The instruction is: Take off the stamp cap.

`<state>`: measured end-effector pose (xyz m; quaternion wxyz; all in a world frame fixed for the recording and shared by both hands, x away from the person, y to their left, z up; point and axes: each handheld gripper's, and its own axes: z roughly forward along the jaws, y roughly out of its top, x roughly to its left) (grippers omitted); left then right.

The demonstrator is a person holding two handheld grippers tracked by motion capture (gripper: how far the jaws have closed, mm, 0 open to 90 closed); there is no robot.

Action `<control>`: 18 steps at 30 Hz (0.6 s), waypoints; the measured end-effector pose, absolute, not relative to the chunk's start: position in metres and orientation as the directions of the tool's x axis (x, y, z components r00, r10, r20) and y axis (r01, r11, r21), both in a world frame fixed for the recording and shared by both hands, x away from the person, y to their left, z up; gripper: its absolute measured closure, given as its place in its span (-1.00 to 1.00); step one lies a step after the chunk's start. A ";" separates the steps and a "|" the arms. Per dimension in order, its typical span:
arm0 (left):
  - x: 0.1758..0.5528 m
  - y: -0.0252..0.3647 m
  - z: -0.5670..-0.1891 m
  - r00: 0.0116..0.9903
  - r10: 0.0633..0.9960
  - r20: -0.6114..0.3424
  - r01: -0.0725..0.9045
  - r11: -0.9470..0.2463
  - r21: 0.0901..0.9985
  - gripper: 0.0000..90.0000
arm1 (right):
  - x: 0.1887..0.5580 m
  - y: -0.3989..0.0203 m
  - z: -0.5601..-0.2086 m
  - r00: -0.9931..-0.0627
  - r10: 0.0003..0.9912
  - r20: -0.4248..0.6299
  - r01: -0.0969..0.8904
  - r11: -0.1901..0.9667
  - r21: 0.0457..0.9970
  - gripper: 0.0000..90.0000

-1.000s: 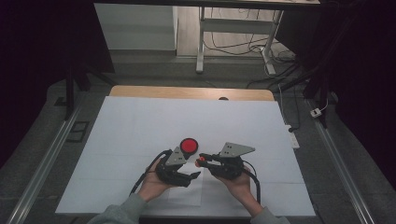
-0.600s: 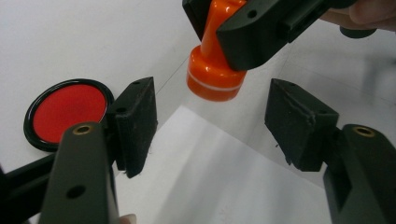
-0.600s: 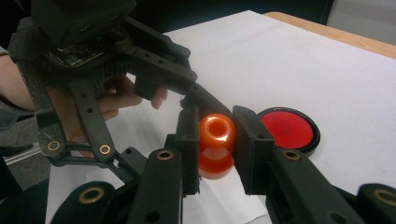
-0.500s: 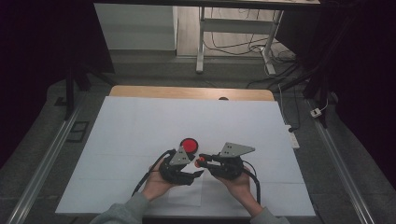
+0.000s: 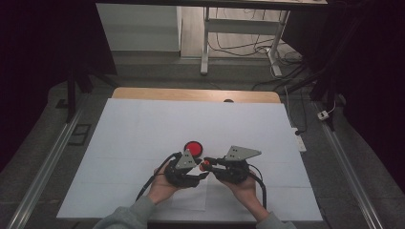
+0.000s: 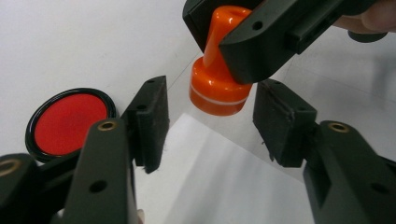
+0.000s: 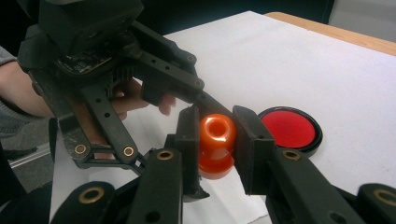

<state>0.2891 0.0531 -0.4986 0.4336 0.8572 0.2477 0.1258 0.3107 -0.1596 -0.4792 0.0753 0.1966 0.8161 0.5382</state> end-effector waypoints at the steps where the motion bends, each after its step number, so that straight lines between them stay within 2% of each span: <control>1: 0.289 0.053 -0.499 0.846 0.533 0.002 0.314 -0.502 0.806 0.08 | 0.311 -0.160 -0.479 -0.911 0.402 0.089 0.240 0.343 0.908 0.59; 14: 0.289 0.052 -0.499 0.852 0.523 0.023 0.299 -0.521 0.800 0.39 | 0.311 -0.160 -0.480 -0.910 0.405 0.086 0.237 0.338 0.911 0.59; 18: 0.289 0.052 -0.499 0.853 0.522 0.024 0.298 -0.523 0.799 0.41 | 0.311 -0.160 -0.480 -0.910 0.405 0.087 0.237 0.337 0.911 0.59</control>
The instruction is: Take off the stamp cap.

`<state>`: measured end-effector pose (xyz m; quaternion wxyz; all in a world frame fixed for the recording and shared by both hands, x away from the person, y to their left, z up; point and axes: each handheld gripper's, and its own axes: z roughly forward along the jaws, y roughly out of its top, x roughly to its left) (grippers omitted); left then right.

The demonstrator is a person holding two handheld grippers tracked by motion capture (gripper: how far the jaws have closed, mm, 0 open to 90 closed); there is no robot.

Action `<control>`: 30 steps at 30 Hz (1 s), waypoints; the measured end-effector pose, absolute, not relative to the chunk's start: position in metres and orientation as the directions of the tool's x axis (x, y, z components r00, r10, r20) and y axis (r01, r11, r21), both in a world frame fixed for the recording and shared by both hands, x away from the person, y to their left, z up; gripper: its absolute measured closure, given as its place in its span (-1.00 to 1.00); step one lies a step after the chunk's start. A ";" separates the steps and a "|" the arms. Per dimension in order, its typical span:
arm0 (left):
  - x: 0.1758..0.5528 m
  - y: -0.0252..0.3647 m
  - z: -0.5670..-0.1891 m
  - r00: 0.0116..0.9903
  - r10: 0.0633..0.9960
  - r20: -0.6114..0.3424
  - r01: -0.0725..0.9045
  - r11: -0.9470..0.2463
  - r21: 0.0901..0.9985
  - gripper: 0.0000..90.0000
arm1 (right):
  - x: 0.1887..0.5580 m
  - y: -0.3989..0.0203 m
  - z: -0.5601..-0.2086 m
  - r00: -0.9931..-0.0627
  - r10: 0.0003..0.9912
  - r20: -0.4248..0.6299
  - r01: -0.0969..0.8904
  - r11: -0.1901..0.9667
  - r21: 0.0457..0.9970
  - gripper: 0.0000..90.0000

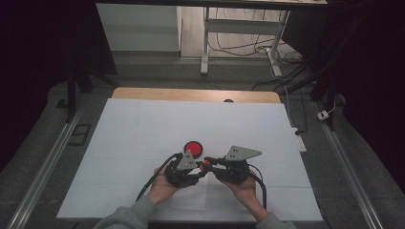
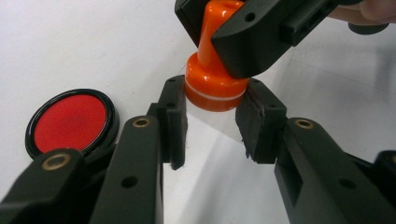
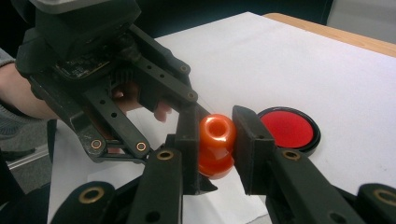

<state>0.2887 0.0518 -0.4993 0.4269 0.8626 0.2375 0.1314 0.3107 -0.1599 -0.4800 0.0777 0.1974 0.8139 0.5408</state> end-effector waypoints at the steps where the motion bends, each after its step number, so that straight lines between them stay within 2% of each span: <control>1: 0.289 0.052 -0.499 0.853 0.522 0.024 0.298 -0.523 0.798 0.41 | 0.311 -0.160 -0.480 -0.910 0.405 0.087 0.237 0.338 0.911 0.59; 30: 0.288 0.052 -0.500 0.862 0.506 0.039 0.289 -0.552 0.782 0.45 | 0.309 -0.158 -0.481 -0.913 0.401 0.073 0.230 0.358 0.905 0.60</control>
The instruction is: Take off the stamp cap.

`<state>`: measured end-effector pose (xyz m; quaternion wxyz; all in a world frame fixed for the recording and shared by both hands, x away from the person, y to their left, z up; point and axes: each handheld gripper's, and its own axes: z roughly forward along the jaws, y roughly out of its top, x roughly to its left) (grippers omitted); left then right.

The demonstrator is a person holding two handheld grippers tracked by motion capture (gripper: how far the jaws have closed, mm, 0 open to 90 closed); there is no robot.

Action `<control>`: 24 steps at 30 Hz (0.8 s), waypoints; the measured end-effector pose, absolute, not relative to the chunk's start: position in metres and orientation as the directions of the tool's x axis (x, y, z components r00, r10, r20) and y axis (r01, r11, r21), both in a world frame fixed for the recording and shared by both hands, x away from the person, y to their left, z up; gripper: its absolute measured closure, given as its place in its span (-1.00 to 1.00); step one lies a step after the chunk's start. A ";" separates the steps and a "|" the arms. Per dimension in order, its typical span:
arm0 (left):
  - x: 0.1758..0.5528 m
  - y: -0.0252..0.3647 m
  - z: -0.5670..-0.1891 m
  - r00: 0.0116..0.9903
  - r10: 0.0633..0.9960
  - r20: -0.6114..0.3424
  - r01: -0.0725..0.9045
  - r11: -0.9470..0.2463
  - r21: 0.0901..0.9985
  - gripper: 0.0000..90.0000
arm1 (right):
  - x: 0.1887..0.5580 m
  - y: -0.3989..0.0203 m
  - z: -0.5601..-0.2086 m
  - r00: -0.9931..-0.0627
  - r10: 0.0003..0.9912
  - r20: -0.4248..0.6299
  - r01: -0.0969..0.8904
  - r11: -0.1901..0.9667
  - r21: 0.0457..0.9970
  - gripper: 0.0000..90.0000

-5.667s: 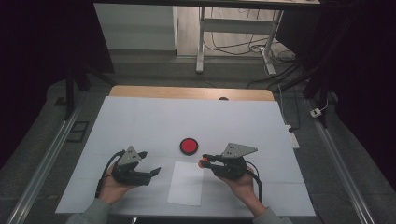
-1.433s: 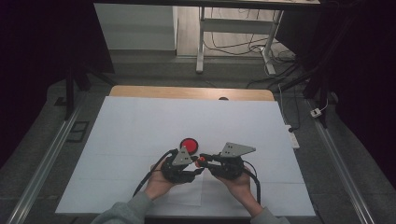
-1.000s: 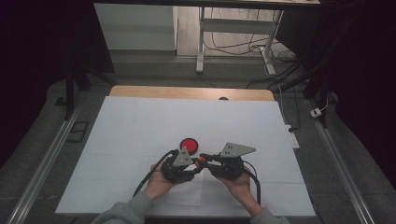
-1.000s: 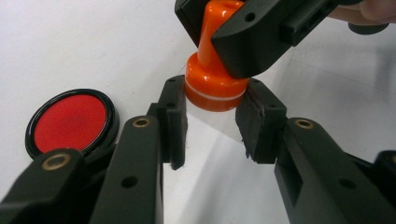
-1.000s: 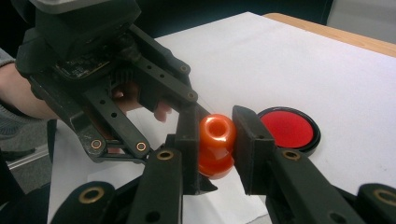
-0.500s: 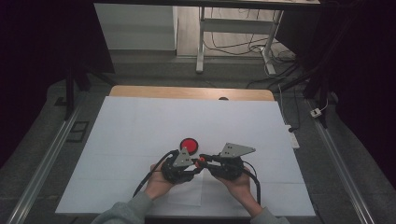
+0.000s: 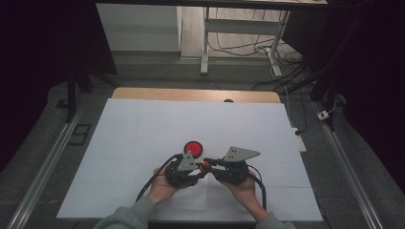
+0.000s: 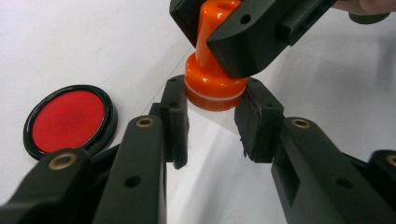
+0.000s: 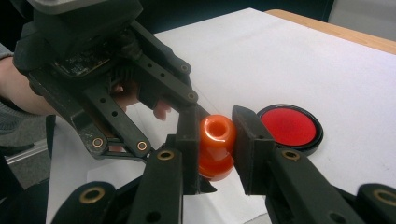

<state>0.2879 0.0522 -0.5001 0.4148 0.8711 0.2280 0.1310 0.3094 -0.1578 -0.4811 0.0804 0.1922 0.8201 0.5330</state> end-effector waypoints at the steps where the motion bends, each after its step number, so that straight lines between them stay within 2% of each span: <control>1: 0.288 0.052 -0.500 0.861 0.507 0.038 0.289 -0.550 0.784 0.45 | 0.309 -0.158 -0.481 -0.913 0.401 0.073 0.230 0.358 0.905 0.60; 24: 0.287 0.052 -0.501 0.859 0.511 0.042 0.286 -0.545 0.788 0.45 | 0.307 -0.157 -0.481 -0.912 0.407 0.046 0.209 0.365 0.907 0.60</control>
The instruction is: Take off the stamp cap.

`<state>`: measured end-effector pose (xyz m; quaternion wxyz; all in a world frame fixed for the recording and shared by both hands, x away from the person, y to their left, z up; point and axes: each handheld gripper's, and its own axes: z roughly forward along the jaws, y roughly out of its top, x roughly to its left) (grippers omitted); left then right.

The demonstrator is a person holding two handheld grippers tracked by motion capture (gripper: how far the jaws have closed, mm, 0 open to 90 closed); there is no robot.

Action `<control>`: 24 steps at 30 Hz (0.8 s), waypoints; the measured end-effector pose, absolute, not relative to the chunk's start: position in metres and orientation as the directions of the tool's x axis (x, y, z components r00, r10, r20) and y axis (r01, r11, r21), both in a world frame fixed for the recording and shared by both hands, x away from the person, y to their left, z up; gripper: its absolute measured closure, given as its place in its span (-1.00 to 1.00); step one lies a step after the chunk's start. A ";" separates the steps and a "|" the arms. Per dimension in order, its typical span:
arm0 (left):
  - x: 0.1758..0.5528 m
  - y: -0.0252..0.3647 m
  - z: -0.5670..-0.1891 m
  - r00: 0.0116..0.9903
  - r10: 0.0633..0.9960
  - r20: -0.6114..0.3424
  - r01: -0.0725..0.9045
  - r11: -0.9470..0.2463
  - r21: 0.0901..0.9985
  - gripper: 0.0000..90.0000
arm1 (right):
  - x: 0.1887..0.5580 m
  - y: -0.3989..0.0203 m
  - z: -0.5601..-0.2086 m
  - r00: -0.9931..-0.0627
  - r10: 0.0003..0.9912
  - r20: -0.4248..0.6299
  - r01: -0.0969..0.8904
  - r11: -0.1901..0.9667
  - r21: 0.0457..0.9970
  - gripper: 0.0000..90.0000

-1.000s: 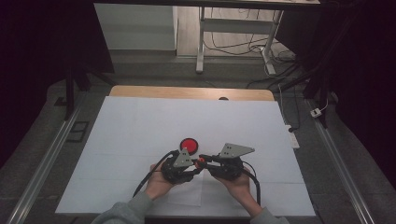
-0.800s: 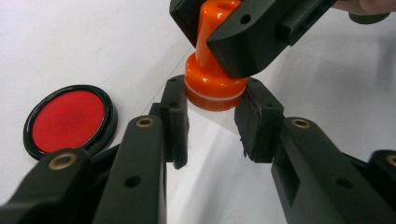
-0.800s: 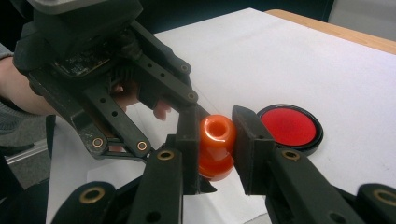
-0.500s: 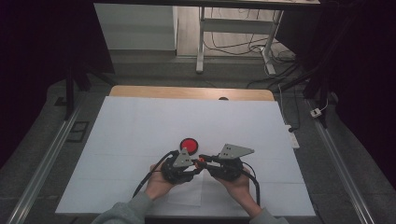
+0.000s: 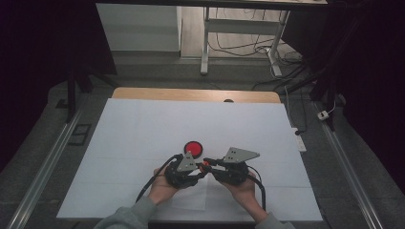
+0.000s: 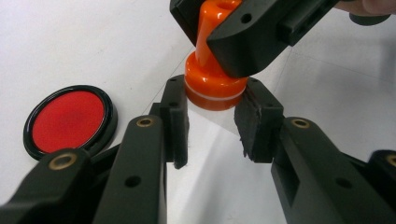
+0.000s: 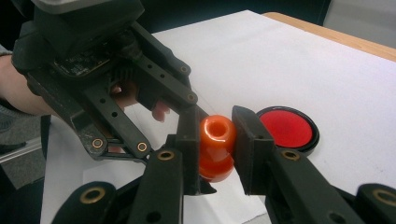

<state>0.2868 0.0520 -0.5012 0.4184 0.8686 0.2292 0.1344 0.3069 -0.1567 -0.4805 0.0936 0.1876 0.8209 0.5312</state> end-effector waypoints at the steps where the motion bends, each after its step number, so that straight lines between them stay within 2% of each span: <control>1: 0.287 0.052 -0.501 0.859 0.510 0.041 0.286 -0.545 0.788 0.45 | 0.307 -0.157 -0.480 -0.912 0.407 0.045 0.207 0.365 0.908 0.60; 18: 0.285 0.051 -0.501 0.855 0.514 0.068 0.271 -0.555 0.786 0.46 | 0.305 -0.156 -0.480 -0.910 0.413 0.037 0.202 0.362 0.910 0.61; 21: 0.284 0.045 -0.513 0.851 0.503 0.152 0.264 -0.659 0.705 0.46 | 0.304 -0.161 -0.476 -0.892 0.450 0.031 0.187 0.307 0.933 0.61; 23: 0.284 0.045 -0.514 0.859 0.507 0.072 0.294 -0.602 0.743 0.46 | 0.307 -0.171 -0.464 -0.879 0.475 0.048 0.190 0.256 0.948 0.61; 24: 0.282 0.044 -0.509 0.860 0.503 0.087 0.274 -0.599 0.753 0.46 | 0.306 -0.175 -0.459 -0.877 0.480 0.022 0.171 0.269 0.948 0.61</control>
